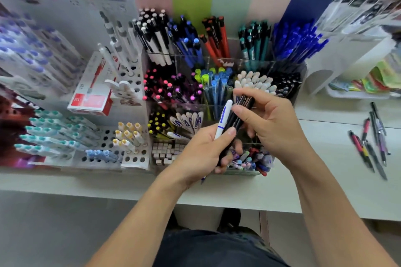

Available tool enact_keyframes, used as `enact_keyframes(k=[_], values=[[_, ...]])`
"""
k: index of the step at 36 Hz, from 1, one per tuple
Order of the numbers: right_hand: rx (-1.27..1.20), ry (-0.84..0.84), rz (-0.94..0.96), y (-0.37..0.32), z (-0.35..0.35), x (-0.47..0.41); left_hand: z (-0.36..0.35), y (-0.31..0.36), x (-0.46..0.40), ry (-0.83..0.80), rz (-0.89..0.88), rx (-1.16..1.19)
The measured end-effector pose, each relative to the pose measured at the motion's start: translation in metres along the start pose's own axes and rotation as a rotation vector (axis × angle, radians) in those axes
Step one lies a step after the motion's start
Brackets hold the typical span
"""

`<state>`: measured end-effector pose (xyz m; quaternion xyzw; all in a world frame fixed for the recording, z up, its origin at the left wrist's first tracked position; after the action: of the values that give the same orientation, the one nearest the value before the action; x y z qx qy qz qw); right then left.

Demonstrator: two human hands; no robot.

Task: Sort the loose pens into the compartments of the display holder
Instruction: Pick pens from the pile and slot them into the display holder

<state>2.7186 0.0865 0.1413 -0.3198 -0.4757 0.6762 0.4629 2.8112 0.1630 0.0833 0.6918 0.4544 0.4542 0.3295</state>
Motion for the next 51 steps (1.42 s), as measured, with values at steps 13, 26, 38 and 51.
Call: enact_keyframes(k=[13,26,38,51], values=[[-0.406,0.147,-0.076,0.010,0.054,0.021,-0.047,0.021,-0.020,-0.091,-0.093,-0.058],[-0.259,0.295,0.075,0.005,0.111,0.026,-0.077,0.031,-0.038,-0.073,-0.089,-0.114],[0.321,0.585,0.372,-0.039,0.164,0.011,-0.038,0.022,-0.045,0.169,-0.093,-0.075],[0.660,0.473,0.436,-0.006,0.099,0.001,-0.032,0.022,-0.039,0.101,-0.055,0.077]])
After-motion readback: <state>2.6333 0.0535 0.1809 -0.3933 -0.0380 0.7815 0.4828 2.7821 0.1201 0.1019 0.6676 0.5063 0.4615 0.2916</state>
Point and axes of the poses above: each hand's wrist, its own x-axis away from the middle knuckle, its own z-axis out of the back of the hand, y = z × x, the point moved 10 cm from there along -x, towards the middle knuckle, and after that the axes turned 5 degrees about x, right-handed, at the moved point
